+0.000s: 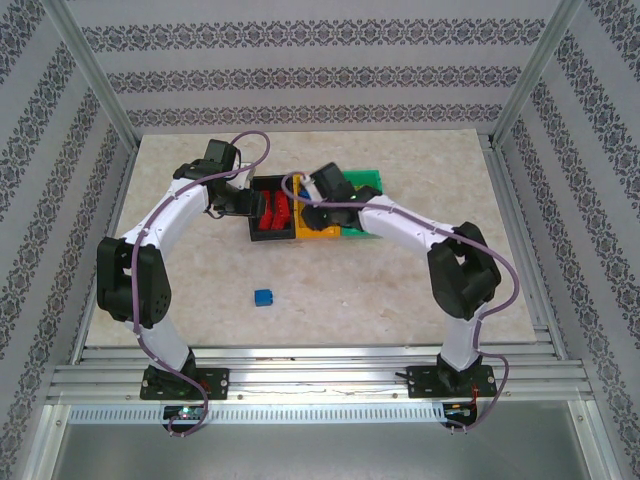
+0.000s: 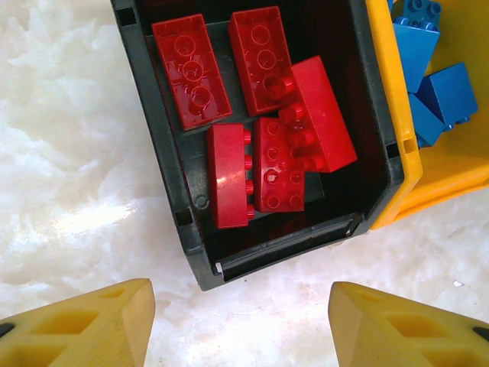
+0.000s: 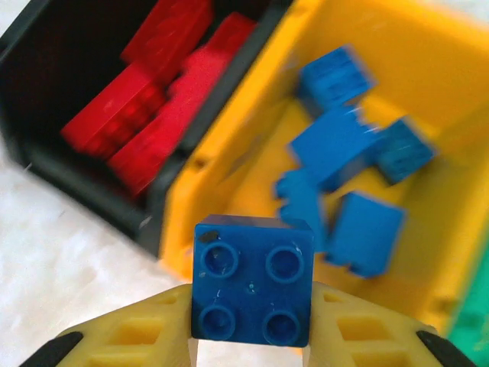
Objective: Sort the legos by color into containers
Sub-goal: Place the lego in the container, then pick up the lego from the bottom-center of the table.
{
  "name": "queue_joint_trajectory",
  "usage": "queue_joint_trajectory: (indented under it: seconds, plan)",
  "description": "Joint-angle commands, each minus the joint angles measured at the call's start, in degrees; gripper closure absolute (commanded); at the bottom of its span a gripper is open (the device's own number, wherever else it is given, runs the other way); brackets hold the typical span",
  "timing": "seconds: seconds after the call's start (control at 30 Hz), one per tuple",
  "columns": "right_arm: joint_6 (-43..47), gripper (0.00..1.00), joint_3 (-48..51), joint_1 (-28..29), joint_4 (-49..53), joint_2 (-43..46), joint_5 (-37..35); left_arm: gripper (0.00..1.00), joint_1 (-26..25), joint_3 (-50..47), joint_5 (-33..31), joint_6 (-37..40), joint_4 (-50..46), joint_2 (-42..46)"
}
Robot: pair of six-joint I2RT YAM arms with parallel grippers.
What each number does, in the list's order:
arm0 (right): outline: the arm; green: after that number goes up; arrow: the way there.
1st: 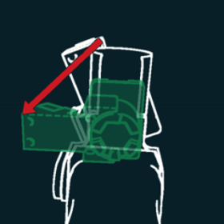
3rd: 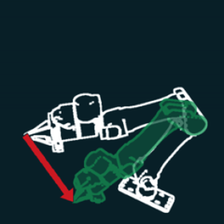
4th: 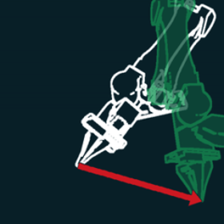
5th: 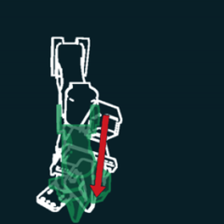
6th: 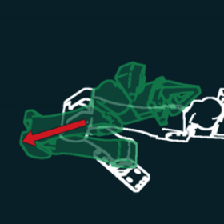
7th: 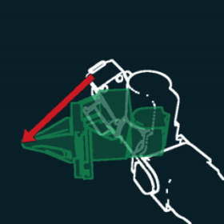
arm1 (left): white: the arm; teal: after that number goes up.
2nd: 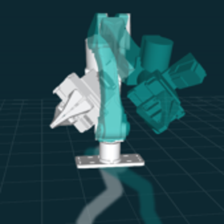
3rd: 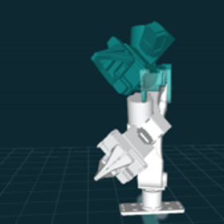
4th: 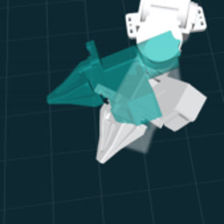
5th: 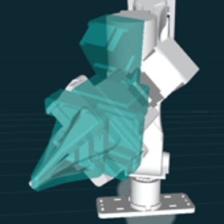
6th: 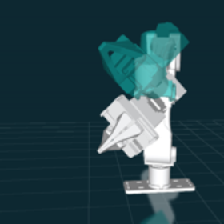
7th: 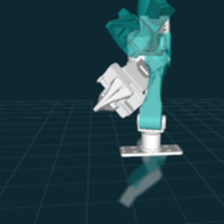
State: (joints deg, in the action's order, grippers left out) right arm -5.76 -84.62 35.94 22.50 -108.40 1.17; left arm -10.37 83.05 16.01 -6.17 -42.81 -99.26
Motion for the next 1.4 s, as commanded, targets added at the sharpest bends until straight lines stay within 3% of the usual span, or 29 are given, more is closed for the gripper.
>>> queue_joint_trajectory:
  seconds: [0.0,0.07,0.2,0.53,0.77,1.2,1.37]
  plan:
    - [-0.89,0.64,-4.73,-2.28,-0.42,-4.8,-1.65,0.38,0.44,0.32,-0.65,1.16,-1.72,1.09]
    - [-0.34,0.51,-9.85,-2.96,2.69,-8.99,-1.98,0.38,0.44,0.34,-0.59,1.16,-1.58,1.09]
    - [-0.03,0.42,-11.44,-2.01,3.4,-10.29,-2.9,0.38,0.44,0.18,-1.21,1.34,-1.75,1.09]
    - [3.75,0.41,0.58,7.02,0.92,0.25,-1.56,0.38,0.46,0.39,-0.35,1.17,-1.62,0.77]
    - [7.91,0.41,7.03,13.64,0.67,3.44,6.54,0.38,0.44,0.33,-1.94,0.67,-2.05,0.92]
    - [12.42,0.33,8.68,22.59,-1.86,-0.84,12.9,0.38,1.06,0.96,-6.41,-0.71,-3.77,-0.67]
    - [13.1,0.31,6.25,23.2,-1.68,-4.25,15.05,0.38,1.39,0.87,-8.19,-1.41,-4.06,-0.93]
